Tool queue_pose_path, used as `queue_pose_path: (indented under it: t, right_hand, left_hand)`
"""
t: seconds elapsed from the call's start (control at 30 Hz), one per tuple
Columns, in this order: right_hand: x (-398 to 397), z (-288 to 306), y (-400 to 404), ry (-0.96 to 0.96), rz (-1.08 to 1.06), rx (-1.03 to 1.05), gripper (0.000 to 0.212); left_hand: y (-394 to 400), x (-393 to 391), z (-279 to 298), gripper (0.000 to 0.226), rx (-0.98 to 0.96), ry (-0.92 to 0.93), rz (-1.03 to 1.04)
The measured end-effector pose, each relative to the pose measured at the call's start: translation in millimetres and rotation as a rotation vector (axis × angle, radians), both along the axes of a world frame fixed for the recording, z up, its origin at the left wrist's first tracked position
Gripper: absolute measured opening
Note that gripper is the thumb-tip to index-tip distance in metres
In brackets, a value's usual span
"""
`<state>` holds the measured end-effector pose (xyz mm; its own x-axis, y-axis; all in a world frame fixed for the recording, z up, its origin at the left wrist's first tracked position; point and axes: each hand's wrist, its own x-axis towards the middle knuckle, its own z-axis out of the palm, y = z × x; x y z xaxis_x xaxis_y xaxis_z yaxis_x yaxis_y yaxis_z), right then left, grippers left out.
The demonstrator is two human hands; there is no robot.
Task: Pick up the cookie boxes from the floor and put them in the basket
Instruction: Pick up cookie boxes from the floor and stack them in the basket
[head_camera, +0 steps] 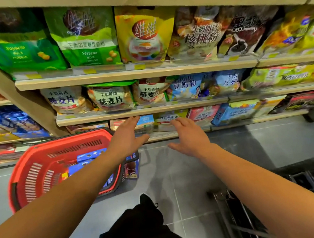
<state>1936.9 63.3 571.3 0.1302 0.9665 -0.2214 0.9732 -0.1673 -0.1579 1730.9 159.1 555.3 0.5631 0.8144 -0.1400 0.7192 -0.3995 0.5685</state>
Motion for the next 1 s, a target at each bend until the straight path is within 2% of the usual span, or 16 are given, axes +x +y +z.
queue_pose_path:
  t: [0.4, 0.57, 0.73, 0.87, 1.0]
  right_hand:
    - [53.0, -35.8, 58.8, -0.013, 0.093, -0.135, 0.082]
    - [65.5, -78.2, 79.4, 0.013, 0.235, -0.278, 0.082]
    - [80.3, -128.8, 110.1, 0.058, 0.424, -0.429, 0.085]
    - [87.1, -163.8, 131.6, 0.056, 0.554, -0.456, 0.084]
    - [85.2, -210.7, 142.6, 0.067, 0.645, -0.461, 0.082]
  left_hand:
    - [35.8, 46.9, -35.6, 0.078, -0.125, 0.002, 0.09]
    - [21.8, 42.9, -69.9, 0.085, -0.232, 0.035, 0.218]
    - [3.2, 43.8, -115.5, 0.073, -0.308, 0.062, 0.428]
    - [-19.1, 57.4, -139.0, 0.068, -0.36, 0.068, 0.581]
    - [-43.6, 67.3, -186.7, 0.071, -0.419, 0.096, 0.674]
